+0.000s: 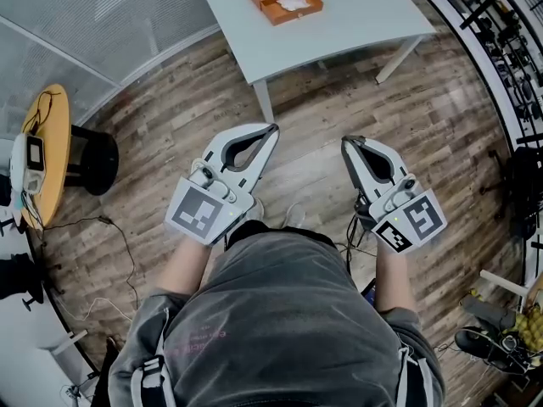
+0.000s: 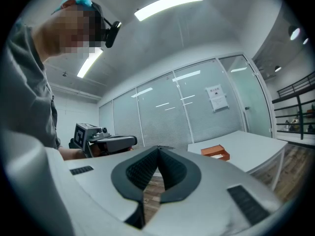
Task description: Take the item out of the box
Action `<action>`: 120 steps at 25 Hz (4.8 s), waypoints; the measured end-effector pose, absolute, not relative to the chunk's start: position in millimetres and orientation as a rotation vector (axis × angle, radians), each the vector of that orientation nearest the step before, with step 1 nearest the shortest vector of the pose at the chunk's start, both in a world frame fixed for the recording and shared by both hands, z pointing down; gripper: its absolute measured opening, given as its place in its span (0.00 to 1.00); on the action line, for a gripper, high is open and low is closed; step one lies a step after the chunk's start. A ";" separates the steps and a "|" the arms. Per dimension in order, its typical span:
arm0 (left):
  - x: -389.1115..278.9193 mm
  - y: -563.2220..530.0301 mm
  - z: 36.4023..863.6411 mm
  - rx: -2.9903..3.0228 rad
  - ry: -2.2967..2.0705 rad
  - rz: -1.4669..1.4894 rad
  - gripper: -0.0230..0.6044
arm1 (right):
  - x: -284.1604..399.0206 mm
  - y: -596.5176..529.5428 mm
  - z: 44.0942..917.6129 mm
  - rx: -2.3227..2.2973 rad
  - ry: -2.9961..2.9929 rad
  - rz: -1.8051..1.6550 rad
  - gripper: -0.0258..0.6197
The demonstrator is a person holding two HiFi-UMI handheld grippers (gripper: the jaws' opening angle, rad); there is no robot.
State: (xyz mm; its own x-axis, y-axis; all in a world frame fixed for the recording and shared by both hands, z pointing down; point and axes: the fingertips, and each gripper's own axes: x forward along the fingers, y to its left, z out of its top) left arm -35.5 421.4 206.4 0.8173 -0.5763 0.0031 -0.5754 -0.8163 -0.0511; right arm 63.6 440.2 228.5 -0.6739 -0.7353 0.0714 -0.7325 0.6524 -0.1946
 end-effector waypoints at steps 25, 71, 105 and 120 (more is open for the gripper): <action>0.9 407.0 207.4 -2.912 0.963 -0.079 0.06 | 102.3 424.1 234.3 -1.209 2.846 -0.338 0.05; -65.7 113.0 241.4 -3.032 0.938 -0.031 0.06 | 32.8 144.0 265.6 -1.303 2.871 -0.464 0.05; -94.5 -17.6 265.1 -3.048 0.922 -0.107 0.06 | 6.8 8.3 275.2 -1.330 2.859 -0.457 0.05; -25.2 -101.1 269.1 -3.024 1.004 -0.154 0.06 | 77.6 -81.1 284.1 -1.255 2.889 -0.496 0.05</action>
